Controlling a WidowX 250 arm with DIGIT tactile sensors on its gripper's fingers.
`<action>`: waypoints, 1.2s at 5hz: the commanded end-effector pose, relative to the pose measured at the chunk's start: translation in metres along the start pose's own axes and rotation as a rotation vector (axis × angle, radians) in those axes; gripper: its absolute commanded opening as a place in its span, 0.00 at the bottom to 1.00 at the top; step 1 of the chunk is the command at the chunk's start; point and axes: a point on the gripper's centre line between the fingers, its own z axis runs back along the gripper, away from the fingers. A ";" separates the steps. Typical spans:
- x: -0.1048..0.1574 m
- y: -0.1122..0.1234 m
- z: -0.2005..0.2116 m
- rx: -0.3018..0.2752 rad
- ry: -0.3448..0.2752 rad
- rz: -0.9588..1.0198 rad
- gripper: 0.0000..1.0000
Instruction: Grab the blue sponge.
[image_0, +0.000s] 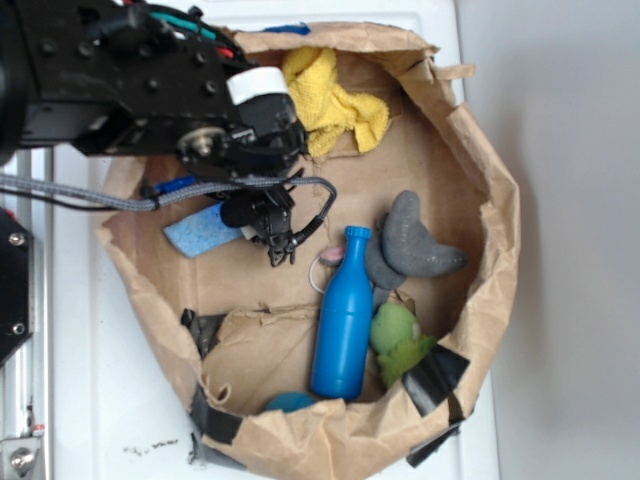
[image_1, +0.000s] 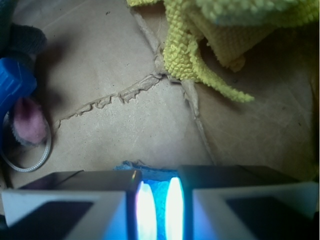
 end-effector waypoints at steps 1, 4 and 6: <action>0.014 -0.021 0.034 -0.021 -0.019 0.008 0.00; 0.007 -0.009 0.031 -0.016 -0.023 -0.047 1.00; -0.006 -0.015 0.011 -0.002 0.001 -0.025 1.00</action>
